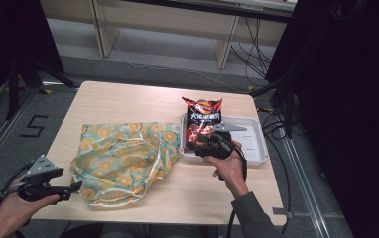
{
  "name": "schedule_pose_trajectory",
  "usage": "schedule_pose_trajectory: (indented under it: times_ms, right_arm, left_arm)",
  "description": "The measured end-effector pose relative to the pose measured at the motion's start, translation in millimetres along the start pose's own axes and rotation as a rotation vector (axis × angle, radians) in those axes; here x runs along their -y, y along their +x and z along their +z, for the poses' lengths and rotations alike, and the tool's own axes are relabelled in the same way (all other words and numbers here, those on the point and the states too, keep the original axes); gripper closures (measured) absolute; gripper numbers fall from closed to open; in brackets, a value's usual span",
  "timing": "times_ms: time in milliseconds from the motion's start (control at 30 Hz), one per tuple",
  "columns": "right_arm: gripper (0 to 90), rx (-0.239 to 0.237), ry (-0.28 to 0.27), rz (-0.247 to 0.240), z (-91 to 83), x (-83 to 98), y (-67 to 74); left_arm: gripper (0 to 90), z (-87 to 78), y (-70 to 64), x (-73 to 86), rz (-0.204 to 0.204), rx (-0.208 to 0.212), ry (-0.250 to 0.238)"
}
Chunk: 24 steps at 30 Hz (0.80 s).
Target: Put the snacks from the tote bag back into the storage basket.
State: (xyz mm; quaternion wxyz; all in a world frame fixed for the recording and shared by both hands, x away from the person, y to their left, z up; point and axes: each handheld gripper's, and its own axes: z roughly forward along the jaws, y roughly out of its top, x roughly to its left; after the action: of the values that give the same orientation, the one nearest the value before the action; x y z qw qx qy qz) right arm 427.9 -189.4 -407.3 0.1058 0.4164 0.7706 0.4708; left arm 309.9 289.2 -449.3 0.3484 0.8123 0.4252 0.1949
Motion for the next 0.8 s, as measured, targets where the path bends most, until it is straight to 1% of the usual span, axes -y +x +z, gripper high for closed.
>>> schedule_pose_trajectory:
  times_ms: [33,67,100,133,200,233,267,300,333,367,400,433,467,500,533,567,600,633,667,700,733,767,800]
  right_arm:
    - [42.0,-0.017,-0.001,0.018,0.9,1.4,1.3]
    - [41.8,-0.010,0.008,0.031,0.3,3.0,3.3]
    - [41.4,-0.018,0.005,0.007,1.5,3.9,1.7]
    - [41.3,-0.024,0.011,0.019,1.3,5.1,4.3]
    - [41.2,-0.021,0.005,0.000,1.7,7.3,5.1]
    - [40.9,-0.051,0.003,-0.004,2.1,8.6,4.7]
    - [40.8,-0.065,0.001,-0.028,2.0,9.8,3.6]
    - [40.5,-0.039,0.022,-0.015,1.6,11.4,7.5]
    - [40.4,-0.048,0.014,-0.014,2.9,13.0,8.1]
    - [40.3,-0.048,0.019,-0.030,3.0,15.0,7.9]
    - [40.2,-0.055,0.023,-0.032,3.6,16.7,8.8]
    - [40.1,-0.060,0.035,-0.029,3.3,18.5,10.7]
    - [40.0,-0.061,0.034,-0.044,3.8,19.6,10.1]
    - [39.9,-0.050,0.042,-0.048,3.5,21.9,11.9]
    - [39.8,-0.061,0.059,-0.035,3.1,22.9,14.2]
    - [39.6,-0.065,0.058,-0.042,3.9,24.2,14.7]
    - [39.4,-0.071,0.053,-0.025,4.8,25.7,16.6]
    - [39.2,-0.070,0.059,-0.049,5.1,26.7,15.8]
    - [39.0,-0.071,0.061,-0.057,5.0,27.2,15.8]
    - [39.0,-0.074,0.068,-0.045,4.9,28.7,18.2]
    - [39.0,-0.078,0.070,-0.044,5.2,29.9,19.2]
    - [38.9,-0.084,0.079,-0.048,4.4,30.3,19.4]
    - [38.8,-0.070,0.077,-0.045,3.6,31.0,20.4]
  left_arm:
    - [19.7,1.0,-2.0,1.3,-0.042,0.007,-0.014]
    - [19.7,1.0,0.4,0.8,-0.006,0.003,-0.018]
    - [19.7,1.4,-2.8,2.1,-0.062,0.006,-0.018]
    - [19.7,1.5,-3.9,2.2,-0.077,0.004,-0.019]
    - [19.7,0.7,-2.1,1.2,-0.037,0.004,-0.005]
    - [19.7,1.0,-3.5,1.6,-0.053,0.009,-0.007]
    - [19.7,1.5,-1.0,0.4,0.004,0.005,-0.014]
    - [19.7,1.9,-3.7,0.9,-0.031,0.008,-0.014]
    - [19.7,1.9,-2.8,0.3,-0.007,0.009,-0.009]
    - [19.7,1.2,-2.6,0.3,-0.004,0.016,0.008]
    - [19.7,2.2,-6.2,1.0,-0.050,0.014,-0.005]
    - [19.7,2.1,-7.2,1.2,-0.067,0.018,0.002]
    - [19.7,2.1,-6.1,0.8,-0.044,0.016,-0.005]
    - [19.7,2.1,-5.9,0.8,-0.042,0.017,-0.003]
    - [19.7,2.1,-5.9,0.8,-0.041,0.017,-0.003]
    - [19.7,1.9,-6.7,1.1,-0.055,0.016,0.003]
    - [19.7,2.2,-7.3,1.3,-0.068,0.019,0.003]
    - [19.7,2.5,-7.5,1.5,-0.068,0.015,-0.002]
    - [19.7,2.3,-7.8,1.5,-0.068,0.011,-0.002]
    - [19.7,2.5,-6.0,0.8,-0.036,0.010,-0.005]
    - [19.7,2.8,-4.3,0.4,-0.008,0.008,-0.010]
    - [19.6,4.4,-3.1,0.4,0.011,0.010,-0.031]
    - [19.6,4.0,-1.6,0.0,0.037,0.010,-0.020]
